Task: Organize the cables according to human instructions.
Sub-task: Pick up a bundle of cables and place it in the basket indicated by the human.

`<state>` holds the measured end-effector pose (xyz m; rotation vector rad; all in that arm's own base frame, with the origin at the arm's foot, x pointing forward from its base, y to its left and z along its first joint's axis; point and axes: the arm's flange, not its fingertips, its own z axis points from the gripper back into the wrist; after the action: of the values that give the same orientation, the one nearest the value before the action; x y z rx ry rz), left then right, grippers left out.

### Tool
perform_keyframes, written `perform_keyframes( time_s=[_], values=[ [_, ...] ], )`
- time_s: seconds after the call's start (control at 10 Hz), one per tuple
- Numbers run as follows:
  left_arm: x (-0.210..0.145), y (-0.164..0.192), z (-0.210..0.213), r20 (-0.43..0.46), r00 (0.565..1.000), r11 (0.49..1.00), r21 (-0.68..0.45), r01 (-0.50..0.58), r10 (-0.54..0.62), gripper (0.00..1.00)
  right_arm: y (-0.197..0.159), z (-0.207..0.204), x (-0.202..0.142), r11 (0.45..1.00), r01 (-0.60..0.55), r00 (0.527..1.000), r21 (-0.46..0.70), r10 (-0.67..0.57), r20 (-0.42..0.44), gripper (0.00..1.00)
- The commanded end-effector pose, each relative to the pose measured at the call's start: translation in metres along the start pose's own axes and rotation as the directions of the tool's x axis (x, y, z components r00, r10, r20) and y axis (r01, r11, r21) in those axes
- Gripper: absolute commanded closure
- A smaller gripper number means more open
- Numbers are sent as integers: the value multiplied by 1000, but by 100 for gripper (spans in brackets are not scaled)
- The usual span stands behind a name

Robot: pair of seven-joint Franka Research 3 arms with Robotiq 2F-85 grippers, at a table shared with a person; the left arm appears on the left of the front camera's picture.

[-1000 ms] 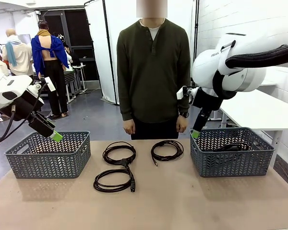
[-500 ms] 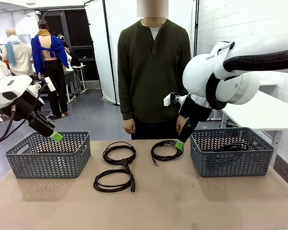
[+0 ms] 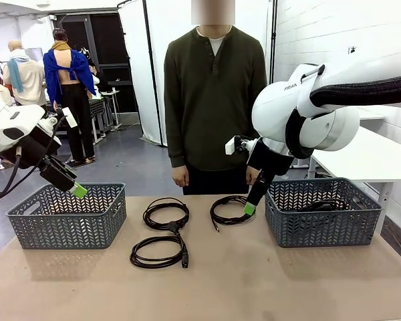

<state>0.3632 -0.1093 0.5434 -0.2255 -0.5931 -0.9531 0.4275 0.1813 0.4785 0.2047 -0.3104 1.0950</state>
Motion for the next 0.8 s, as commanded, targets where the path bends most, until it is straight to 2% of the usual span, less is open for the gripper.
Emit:
perform_keyframes(
  time_s=[0.0,0.7],
  values=[
    [-1,2,0,5,1000,1000,-7,1,-1,0,-3,0,0,1000,17,1000,8,-17,13,0],
    [-1,2,0,5,1000,1000,-7,1,-1,0,-3,0,0,1000,17,1000,8,-17,13,0]
  ],
)
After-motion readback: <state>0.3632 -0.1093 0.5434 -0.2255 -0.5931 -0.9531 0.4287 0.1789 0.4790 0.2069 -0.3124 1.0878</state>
